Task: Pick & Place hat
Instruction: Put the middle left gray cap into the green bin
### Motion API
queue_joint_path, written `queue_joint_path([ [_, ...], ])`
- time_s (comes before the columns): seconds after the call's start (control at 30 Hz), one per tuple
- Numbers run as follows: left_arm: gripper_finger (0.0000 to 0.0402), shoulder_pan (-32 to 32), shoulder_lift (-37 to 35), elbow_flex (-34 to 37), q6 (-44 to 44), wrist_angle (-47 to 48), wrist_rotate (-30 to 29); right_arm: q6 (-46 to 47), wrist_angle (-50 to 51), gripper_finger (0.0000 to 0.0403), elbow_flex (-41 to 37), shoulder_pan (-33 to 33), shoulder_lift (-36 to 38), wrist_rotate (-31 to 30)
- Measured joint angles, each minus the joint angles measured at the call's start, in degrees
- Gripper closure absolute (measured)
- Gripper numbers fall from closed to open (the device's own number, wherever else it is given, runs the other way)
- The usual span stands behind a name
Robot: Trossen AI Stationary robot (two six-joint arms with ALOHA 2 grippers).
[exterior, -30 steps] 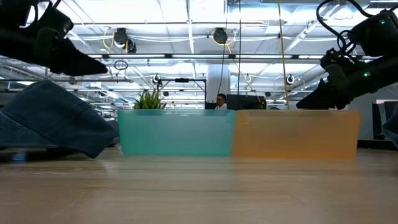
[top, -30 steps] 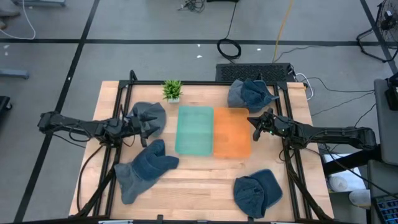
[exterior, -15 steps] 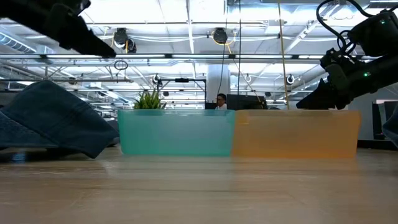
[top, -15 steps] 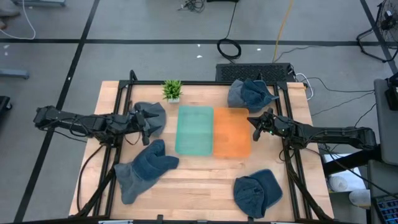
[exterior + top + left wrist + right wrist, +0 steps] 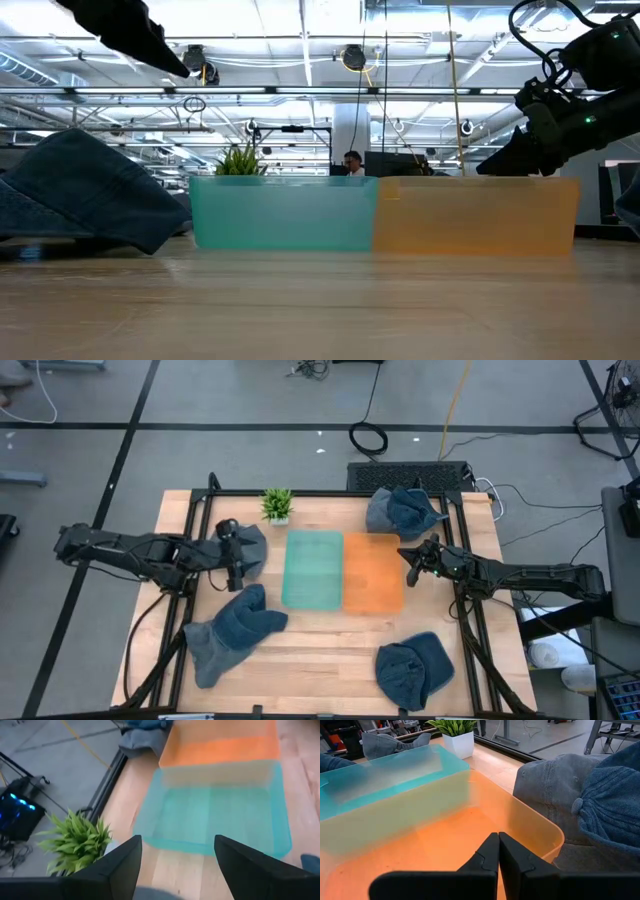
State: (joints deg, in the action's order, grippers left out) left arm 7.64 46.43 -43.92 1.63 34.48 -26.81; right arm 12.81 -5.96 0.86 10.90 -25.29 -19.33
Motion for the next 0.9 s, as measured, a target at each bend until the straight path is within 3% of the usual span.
queue_joint_path([
  [0.17, 0.0140, 0.0, 2.7, -4.5, -1.7, 7.6, 0.3, 0.0, 0.0, 0.0403, 0.0, 0.0, 0.0, 0.0],
  [0.47, 0.0150, 0.0, 8.7, -13.7, -3.3, 21.3, 7.8, 0.0, 0.0, 0.0403, 0.0, 0.0, 0.0, 0.0],
  [0.67, 0.0134, 0.0, 12.6, -18.4, -3.4, 28.1, 11.3, 0.0, 0.0, 0.0403, 0.0, 0.0, 0.0, 0.0],
  [0.9, 0.0104, 0.0, 17.4, -23.6, -3.4, 40.0, 11.4, 0.0, 0.0, 0.0403, 0.0, 0.0, 0.0, 0.0],
])
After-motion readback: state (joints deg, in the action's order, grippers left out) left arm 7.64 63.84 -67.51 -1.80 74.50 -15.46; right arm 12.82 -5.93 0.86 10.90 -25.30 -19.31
